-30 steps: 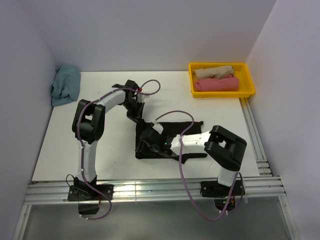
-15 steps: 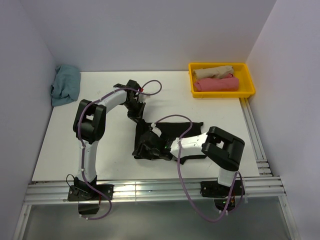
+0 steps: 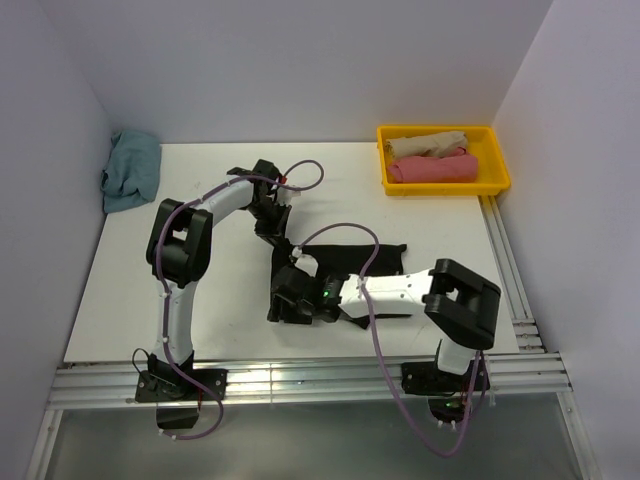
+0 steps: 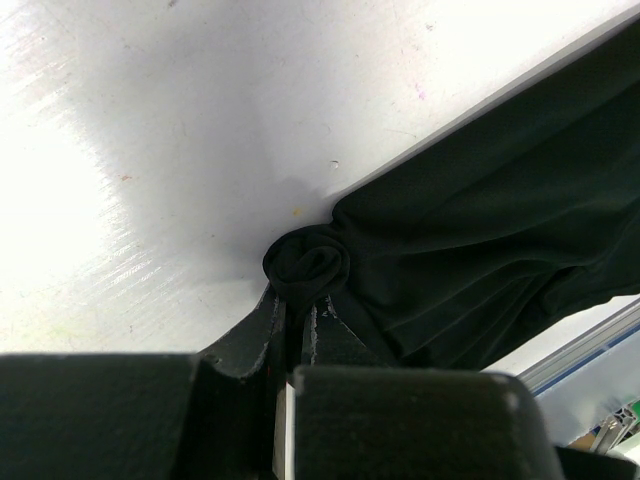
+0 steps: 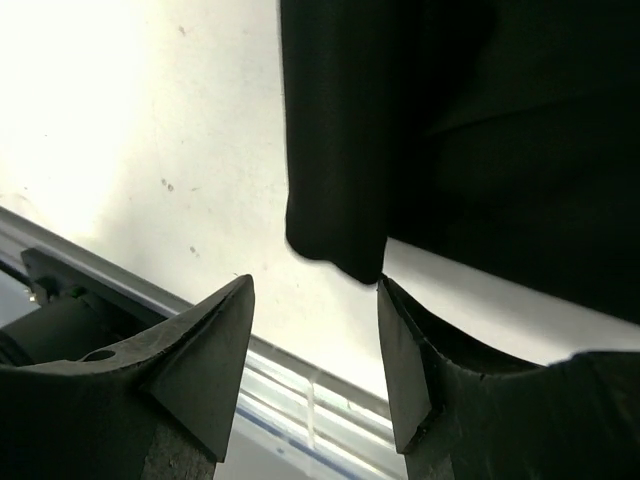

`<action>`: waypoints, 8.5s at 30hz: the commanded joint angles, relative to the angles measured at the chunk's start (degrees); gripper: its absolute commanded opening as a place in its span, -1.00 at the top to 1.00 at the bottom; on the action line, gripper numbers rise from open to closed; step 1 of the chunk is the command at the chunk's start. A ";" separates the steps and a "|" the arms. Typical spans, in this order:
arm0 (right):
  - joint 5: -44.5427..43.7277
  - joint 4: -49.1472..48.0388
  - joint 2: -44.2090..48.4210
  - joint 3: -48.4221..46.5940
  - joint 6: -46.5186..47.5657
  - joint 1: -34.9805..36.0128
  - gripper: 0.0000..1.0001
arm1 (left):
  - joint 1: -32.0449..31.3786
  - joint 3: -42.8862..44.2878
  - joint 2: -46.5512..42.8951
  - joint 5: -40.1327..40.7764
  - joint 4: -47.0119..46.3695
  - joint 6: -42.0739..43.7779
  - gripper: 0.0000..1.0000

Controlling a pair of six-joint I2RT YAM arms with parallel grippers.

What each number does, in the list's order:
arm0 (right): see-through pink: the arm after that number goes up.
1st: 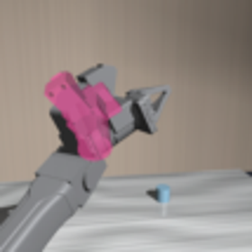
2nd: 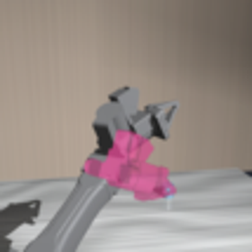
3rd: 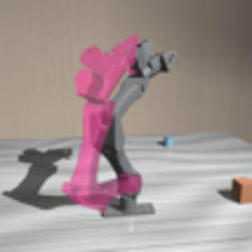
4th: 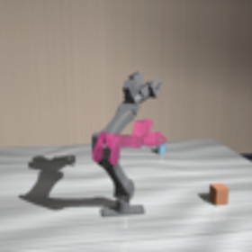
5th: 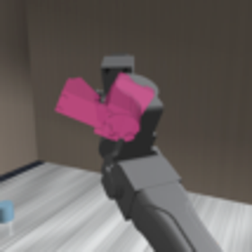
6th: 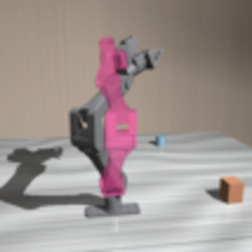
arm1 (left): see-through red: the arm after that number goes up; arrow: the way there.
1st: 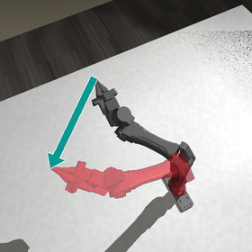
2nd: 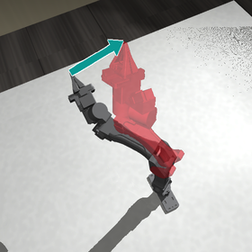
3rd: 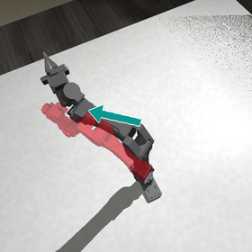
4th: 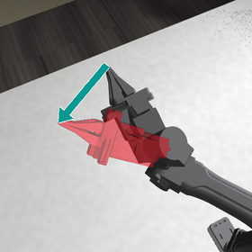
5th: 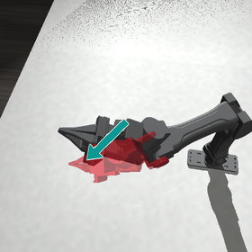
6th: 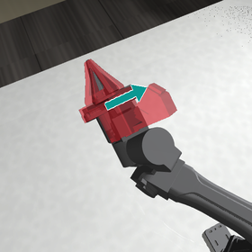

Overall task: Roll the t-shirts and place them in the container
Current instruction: Roll the tshirt

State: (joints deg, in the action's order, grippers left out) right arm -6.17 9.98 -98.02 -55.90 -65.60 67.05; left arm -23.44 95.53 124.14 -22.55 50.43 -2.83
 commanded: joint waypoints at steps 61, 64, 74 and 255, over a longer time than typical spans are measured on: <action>-28.64 31.60 -28.11 -39.04 11.20 -2.53 0.21 | -1.08 2.03 1.99 2.24 0.54 0.90 0.75; -25.04 27.47 -26.35 -35.26 10.85 -3.41 0.33 | -1.08 3.08 1.64 1.45 0.72 0.98 0.27; -3.08 -14.11 -11.50 -6.27 6.64 -10.60 0.54 | 2.08 8.89 -1.96 -5.31 2.48 2.22 -0.53; -22.89 0.19 1.87 0.46 1.00 -6.06 -0.25 | -0.11 -14.58 -9.00 5.14 -14.05 -2.44 0.99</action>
State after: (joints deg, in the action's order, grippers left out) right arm -19.20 -6.92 -98.63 -48.97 -69.17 59.33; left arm -23.20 80.25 116.09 -26.13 34.44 -6.87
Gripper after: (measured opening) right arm 0.623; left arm 0.068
